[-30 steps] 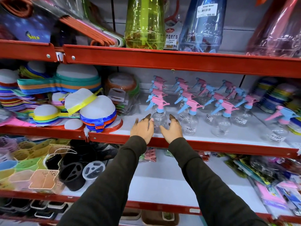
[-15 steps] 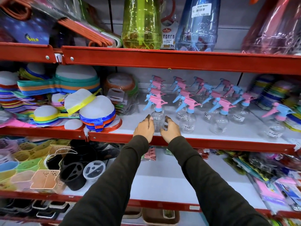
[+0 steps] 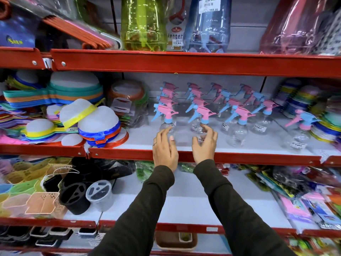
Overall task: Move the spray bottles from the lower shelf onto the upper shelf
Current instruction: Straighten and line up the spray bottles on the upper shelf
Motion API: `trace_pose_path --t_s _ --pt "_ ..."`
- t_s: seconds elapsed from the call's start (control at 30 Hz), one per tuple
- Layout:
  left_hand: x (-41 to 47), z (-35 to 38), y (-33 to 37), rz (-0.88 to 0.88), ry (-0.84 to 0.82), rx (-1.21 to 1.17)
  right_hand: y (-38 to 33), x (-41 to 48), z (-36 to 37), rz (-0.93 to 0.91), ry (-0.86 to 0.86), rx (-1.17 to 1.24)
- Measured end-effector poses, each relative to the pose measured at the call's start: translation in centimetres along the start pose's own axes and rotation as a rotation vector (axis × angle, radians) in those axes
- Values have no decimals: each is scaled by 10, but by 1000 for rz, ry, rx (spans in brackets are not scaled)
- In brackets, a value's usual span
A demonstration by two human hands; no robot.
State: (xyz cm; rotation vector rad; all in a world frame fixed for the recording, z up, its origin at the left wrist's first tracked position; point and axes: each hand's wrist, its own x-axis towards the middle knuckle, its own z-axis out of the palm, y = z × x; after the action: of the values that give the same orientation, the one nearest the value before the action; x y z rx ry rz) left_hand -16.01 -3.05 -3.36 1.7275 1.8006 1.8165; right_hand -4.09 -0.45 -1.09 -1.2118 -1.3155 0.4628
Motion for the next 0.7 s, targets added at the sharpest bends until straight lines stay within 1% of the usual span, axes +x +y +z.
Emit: trace_pose_path --t_s 0.07,0.17,0.27,0.33,0.4,0.57,0.7 --pt "-4 3 4 20 -50 -47 3 1 -1 47 9 -23" --pt "0 10 12 -60 -188 -64 5 8 1 166 -61 -49" --pt "6 18 16 -165 -322 -3 10 12 0 250 -222 -81" --pt "6 21 15 -206 -398 61 15 11 -2 269 -342 -122" --pt "3 24 14 -245 -453 125 19 8 -6 282 -420 -134" --pt "-2 41 22 -247 -513 156 25 10 -27 288 -421 -113" --pt "-4 60 37 -269 -516 130 32 19 -48 267 -416 -146"
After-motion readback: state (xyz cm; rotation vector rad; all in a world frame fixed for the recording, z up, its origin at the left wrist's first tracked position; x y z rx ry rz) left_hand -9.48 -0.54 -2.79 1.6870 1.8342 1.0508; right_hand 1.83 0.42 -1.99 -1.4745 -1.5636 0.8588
